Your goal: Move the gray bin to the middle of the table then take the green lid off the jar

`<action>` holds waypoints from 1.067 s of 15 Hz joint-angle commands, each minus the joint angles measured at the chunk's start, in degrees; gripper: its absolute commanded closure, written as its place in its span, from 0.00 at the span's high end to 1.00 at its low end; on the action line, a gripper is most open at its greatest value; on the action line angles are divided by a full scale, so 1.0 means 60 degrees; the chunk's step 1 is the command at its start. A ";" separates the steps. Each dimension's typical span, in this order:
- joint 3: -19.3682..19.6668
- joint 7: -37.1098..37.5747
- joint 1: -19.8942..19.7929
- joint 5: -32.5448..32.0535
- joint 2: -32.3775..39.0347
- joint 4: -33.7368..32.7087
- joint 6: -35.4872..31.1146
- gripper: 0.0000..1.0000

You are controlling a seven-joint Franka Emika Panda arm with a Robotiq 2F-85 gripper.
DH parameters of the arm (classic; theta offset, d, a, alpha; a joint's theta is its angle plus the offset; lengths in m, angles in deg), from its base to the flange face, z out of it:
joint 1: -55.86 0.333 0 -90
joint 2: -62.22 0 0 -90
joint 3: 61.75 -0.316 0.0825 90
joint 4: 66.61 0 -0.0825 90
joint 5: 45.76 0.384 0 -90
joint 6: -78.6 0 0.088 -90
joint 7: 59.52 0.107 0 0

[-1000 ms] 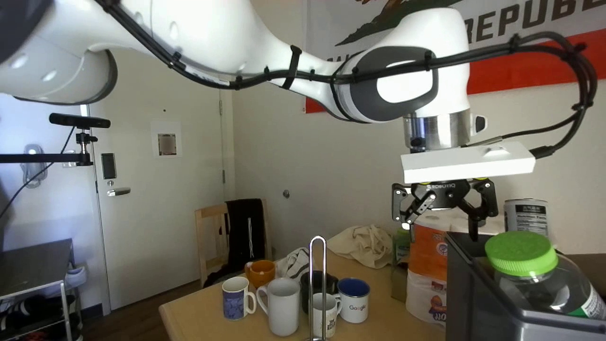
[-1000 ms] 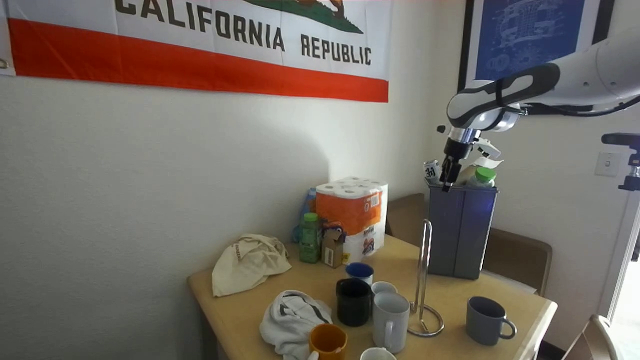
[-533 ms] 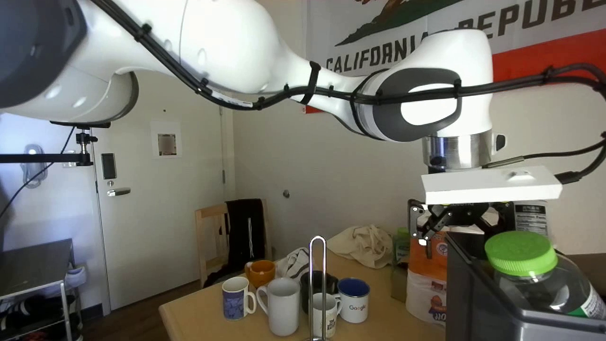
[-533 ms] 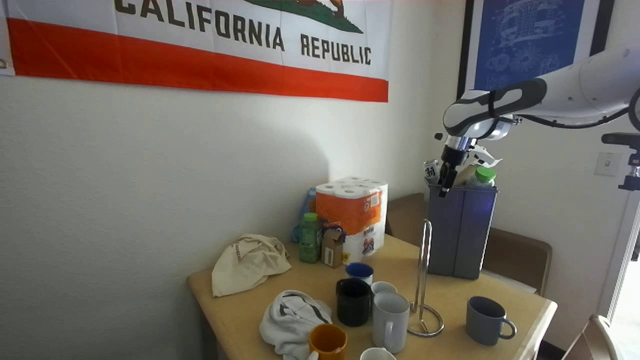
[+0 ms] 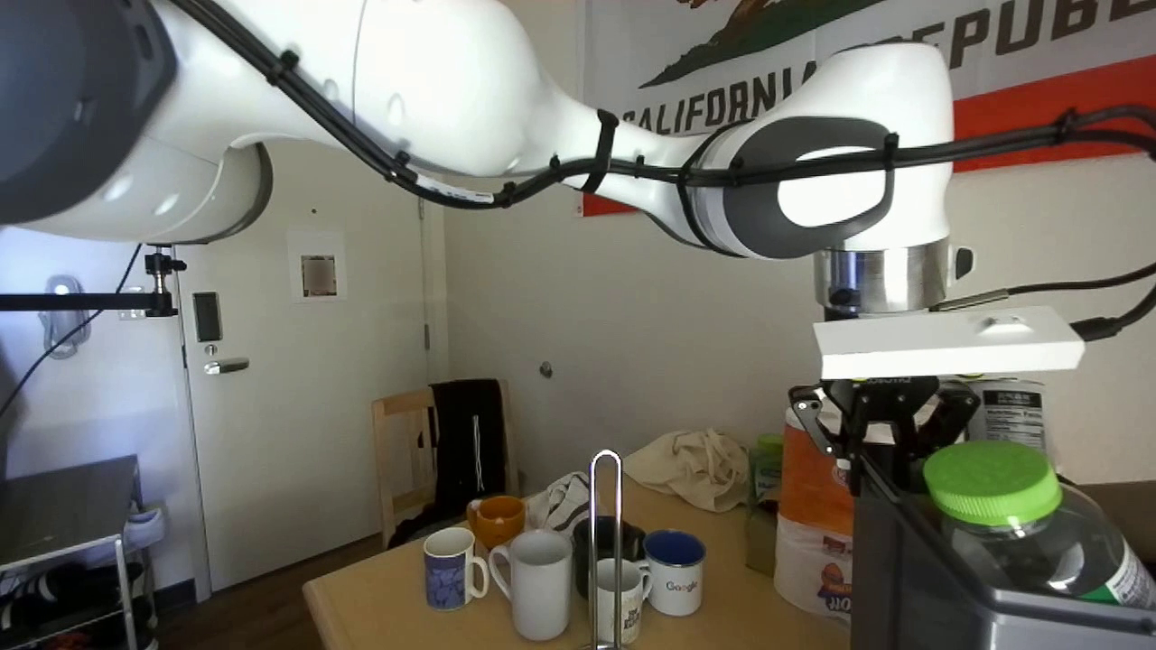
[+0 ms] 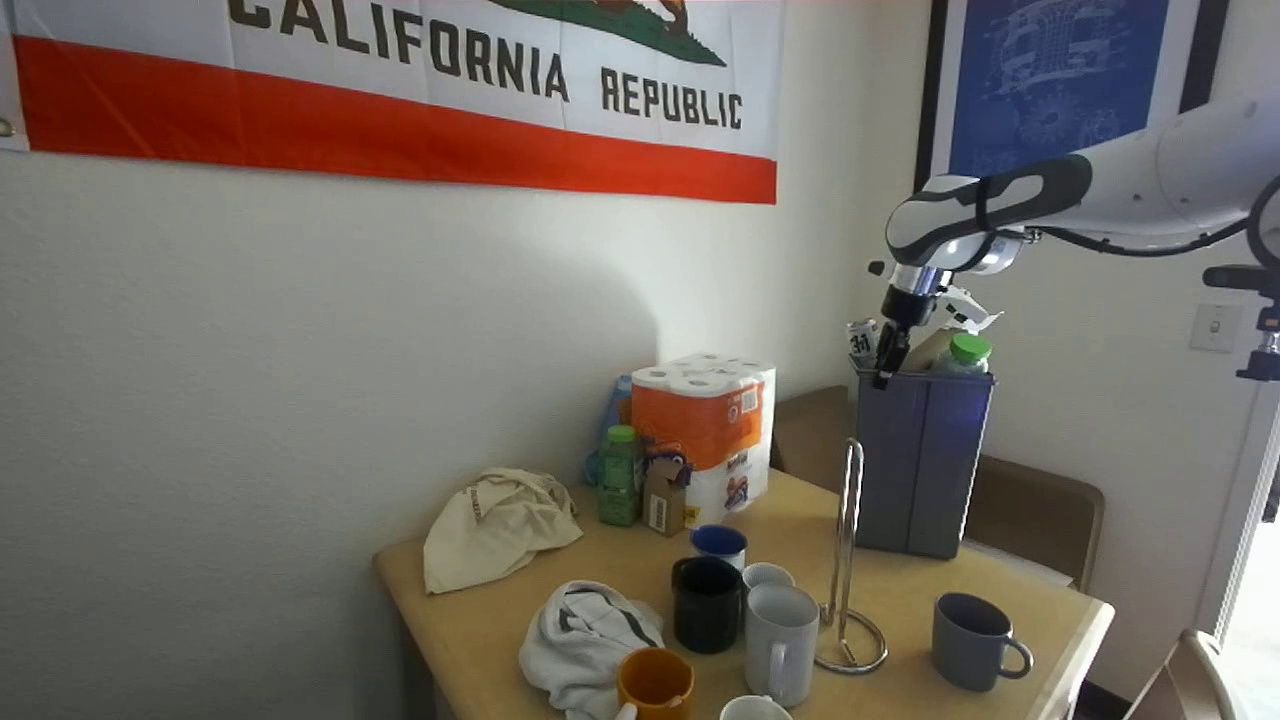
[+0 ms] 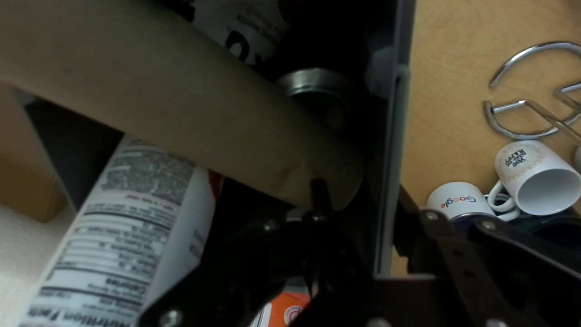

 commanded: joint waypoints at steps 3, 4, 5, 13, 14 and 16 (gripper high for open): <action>-0.0147 0.0187 -0.0054 0.0088 -0.0002 -0.0274 0.0824 0.00; -0.0097 0.0250 0.0012 0.0108 -0.0115 -0.0139 0.0791 0.01; -0.0119 0.0315 -0.0004 0.0168 -0.0200 -0.0101 0.0885 0.03; -0.0258 0.0403 0.0238 0.0143 -0.0902 0.0322 0.1579 0.03; -0.0283 0.0378 0.0299 0.0145 -0.1029 0.0436 0.1566 0.03; -0.0327 0.0376 0.0428 0.0091 -0.1230 0.0628 0.1450 0.03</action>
